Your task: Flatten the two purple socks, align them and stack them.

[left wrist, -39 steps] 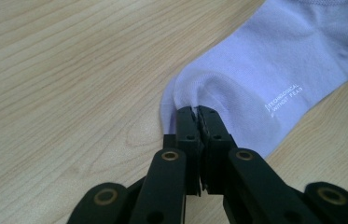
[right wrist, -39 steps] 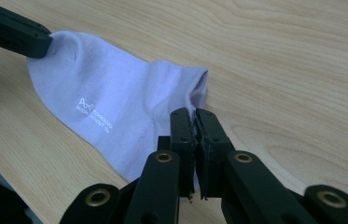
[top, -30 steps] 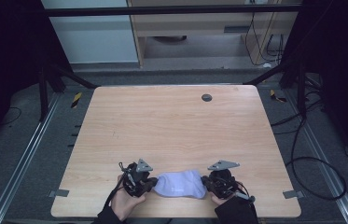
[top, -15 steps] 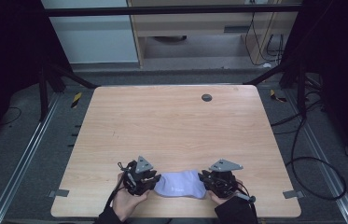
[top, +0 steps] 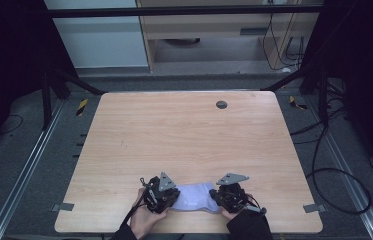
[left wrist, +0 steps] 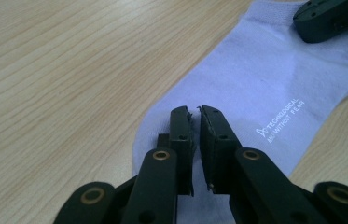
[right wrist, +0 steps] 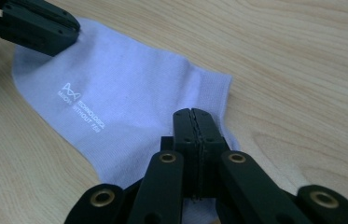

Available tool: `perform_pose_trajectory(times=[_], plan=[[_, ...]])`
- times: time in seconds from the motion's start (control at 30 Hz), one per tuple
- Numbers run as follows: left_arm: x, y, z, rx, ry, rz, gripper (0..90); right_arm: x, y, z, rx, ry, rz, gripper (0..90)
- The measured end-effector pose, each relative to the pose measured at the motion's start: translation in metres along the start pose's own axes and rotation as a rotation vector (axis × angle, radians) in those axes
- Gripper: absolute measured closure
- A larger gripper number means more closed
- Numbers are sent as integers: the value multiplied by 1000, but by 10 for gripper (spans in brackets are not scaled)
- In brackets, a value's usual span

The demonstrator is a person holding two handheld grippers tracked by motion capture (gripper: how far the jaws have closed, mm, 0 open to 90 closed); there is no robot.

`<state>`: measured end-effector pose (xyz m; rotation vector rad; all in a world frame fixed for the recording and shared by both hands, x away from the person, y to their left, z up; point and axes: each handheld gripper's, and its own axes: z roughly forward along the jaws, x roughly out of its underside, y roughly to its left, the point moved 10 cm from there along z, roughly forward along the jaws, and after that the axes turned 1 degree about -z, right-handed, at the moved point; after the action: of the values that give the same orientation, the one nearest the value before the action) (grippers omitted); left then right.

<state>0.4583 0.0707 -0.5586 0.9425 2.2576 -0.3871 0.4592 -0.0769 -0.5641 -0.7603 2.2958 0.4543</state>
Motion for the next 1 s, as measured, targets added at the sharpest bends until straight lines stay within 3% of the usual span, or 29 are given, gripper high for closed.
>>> perform_pose_trajectory(times=[0.2, 0.4, 0.47, 0.5, 0.57, 0.63, 0.7, 0.77, 0.8, 1.0], plan=[[-1, -1, -3, 6, -15, 1, 815, 0, -1, -1, -3, 0, 8, 891], [-10, 14, -18, -5, -83, -21, 753, -14, -12, -16, 10, -86, 26, 836], [-12, 24, -24, -21, -107, -36, 707, -18, -26, -25, 40, -131, 58, 775], [-14, 36, -30, -40, -130, -52, 688, -18, -32, -27, 56, -146, 68, 753], [-14, 42, -33, -50, -139, -64, 662, -19, -39, -30, 73, -160, 76, 725], [-11, 62, -40, -74, -158, -99, 578, -19, -58, -35, 118, -189, 100, 617], [-10, 70, -42, -87, -166, -114, 532, -18, -64, -36, 134, -192, 104, 577], [-4, 90, -47, -112, -175, -159, 493, -14, -81, -40, 165, -199, 129, 470], [-4, 90, -47, -112, -175, -159, 476, -14, -81, -40, 165, -199, 129, 470], [11, 131, -61, -151, -193, -226, 404, -6, -109, -47, 216, -206, 170, 338]])
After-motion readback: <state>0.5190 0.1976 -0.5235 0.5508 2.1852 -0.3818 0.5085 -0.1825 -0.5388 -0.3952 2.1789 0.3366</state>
